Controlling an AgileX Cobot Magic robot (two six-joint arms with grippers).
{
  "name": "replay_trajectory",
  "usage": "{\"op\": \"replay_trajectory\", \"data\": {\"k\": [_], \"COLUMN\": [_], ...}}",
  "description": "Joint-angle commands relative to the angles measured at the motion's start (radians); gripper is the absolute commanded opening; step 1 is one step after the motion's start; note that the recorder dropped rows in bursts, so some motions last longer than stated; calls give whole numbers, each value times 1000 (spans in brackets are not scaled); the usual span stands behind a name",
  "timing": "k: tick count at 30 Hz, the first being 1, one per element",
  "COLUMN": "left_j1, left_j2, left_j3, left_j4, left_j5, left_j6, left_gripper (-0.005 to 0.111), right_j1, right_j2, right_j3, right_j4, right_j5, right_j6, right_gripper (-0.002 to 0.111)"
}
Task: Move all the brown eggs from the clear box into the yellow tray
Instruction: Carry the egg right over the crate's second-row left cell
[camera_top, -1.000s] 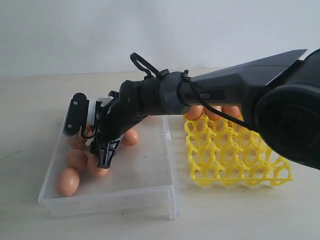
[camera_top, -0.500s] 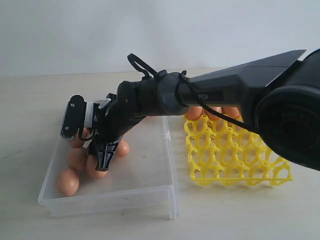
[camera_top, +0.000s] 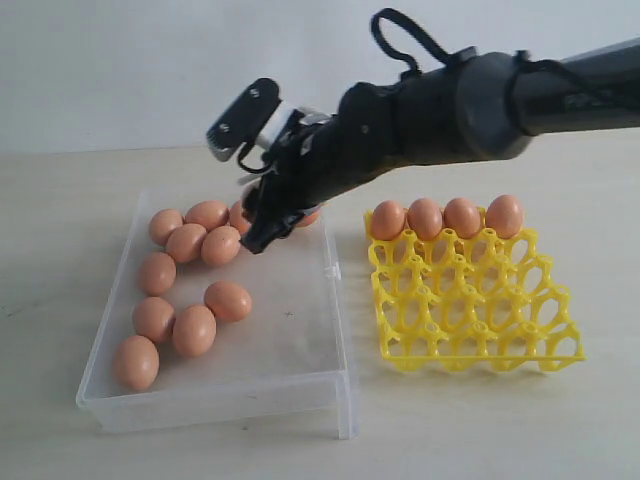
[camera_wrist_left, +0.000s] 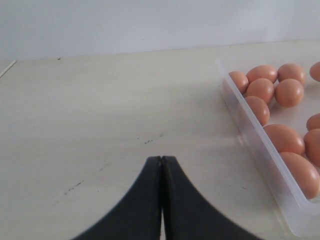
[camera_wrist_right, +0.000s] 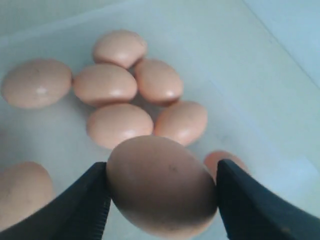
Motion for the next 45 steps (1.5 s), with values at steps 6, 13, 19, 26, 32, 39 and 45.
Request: {"op": "replay_trajectory", "data": {"k": [6, 13, 19, 26, 32, 39, 45], "left_j1": [3, 3, 3, 3, 3, 3, 3], "left_j2": [4, 4, 4, 4, 4, 4, 4], "left_j3": [-5, -5, -5, -5, -5, -5, -5], "left_j4": [3, 3, 3, 3, 3, 3, 3], "left_j5": [-1, -1, -1, -1, -1, -1, -1], "left_j6": [0, 0, 0, 0, 0, 0, 0], "left_gripper": [0, 0, 0, 0, 0, 0, 0], "right_j1": [-154, -229, -236, -246, -252, -234, -215], "right_j2": [-208, -227, -210, -149, -113, -141, -166], "right_j3": [334, 420, 422, 422, 422, 422, 420], "right_j4": [-33, -33, -33, -26, -26, -26, 39], "right_j5": [-191, -253, -262, -266, -302, -326, -331], "right_j6": [41, 63, 138, 238, 369, 401, 401], "right_gripper": [0, 0, 0, 0, 0, 0, 0]}}
